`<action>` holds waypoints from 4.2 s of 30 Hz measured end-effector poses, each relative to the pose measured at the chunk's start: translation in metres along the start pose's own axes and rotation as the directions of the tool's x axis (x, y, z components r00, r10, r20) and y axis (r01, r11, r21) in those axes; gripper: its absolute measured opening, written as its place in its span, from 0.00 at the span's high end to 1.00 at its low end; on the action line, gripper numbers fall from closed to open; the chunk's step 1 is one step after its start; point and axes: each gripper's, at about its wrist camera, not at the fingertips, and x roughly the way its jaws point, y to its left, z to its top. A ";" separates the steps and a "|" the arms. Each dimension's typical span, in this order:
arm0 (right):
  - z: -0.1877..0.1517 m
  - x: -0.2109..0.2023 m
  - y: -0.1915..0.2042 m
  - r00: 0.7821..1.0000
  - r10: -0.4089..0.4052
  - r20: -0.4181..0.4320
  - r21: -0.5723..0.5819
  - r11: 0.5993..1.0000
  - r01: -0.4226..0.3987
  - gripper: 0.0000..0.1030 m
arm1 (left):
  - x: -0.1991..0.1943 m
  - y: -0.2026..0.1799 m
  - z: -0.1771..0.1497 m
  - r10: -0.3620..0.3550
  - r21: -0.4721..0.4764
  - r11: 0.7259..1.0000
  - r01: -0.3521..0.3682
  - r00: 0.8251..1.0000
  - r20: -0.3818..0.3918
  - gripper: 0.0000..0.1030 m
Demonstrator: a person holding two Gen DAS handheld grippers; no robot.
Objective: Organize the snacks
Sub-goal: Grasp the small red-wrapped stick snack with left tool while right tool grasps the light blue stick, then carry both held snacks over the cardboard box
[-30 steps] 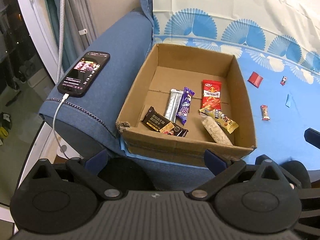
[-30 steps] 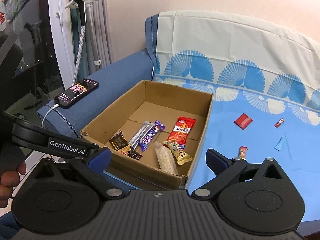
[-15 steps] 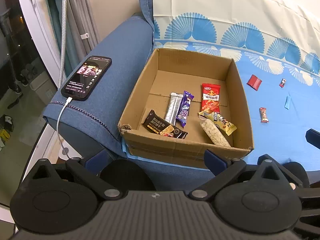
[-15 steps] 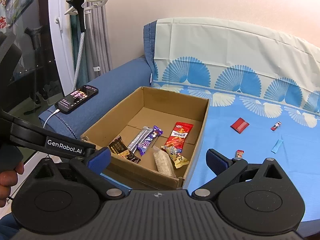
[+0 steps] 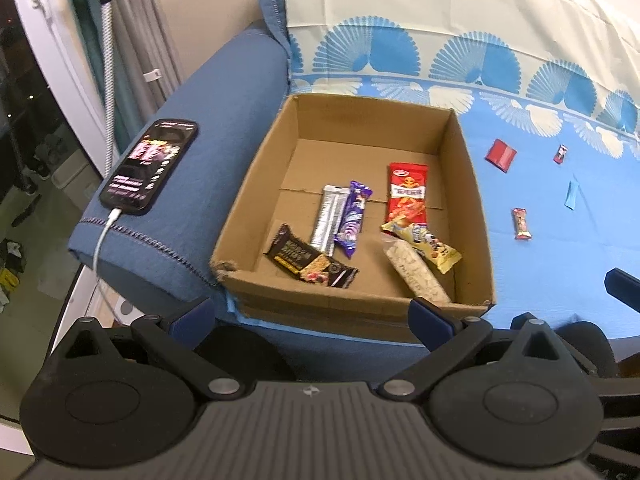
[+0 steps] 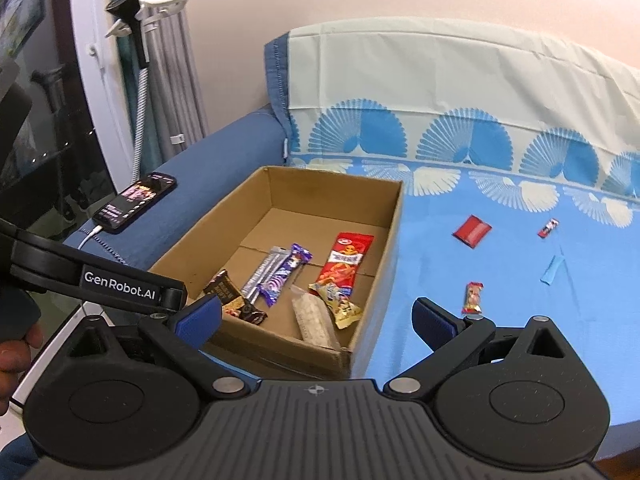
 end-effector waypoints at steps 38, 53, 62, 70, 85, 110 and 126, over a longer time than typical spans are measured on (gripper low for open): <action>-0.005 0.198 -0.374 0.908 -0.389 -0.154 0.378 0.826 0.418 0.02 | 0.298 -0.328 0.118 -0.128 0.209 0.956 0.205 0.934 -0.333 0.00; -0.019 0.306 -0.374 0.890 -0.443 -0.103 0.177 0.873 0.455 0.20 | 0.316 -0.321 0.115 -0.177 0.188 0.954 0.233 0.945 -0.273 0.35; -0.004 0.274 -0.374 0.912 -0.393 -0.115 0.272 0.871 0.409 0.86 | 0.270 -0.303 0.126 -0.273 0.173 0.931 0.321 0.928 -0.254 0.78; 0.019 0.165 -0.316 0.932 -0.361 0.031 0.352 0.877 0.328 0.86 | 0.156 -0.262 0.121 -0.370 0.189 0.903 0.385 0.923 -0.109 0.78; 0.008 0.001 -0.127 0.991 -0.053 0.120 0.260 0.965 0.020 0.86 | 0.015 -0.084 0.037 -0.266 0.065 0.962 0.266 0.964 0.003 0.78; 0.001 -0.052 0.007 0.991 0.068 0.119 0.007 0.998 -0.069 0.86 | -0.042 0.022 -0.029 -0.223 -0.064 0.970 0.234 0.965 0.135 0.78; 0.001 -0.041 0.005 0.995 0.062 0.083 0.023 0.998 -0.064 0.86 | -0.028 0.019 -0.024 -0.222 -0.063 0.972 0.228 0.970 0.098 0.78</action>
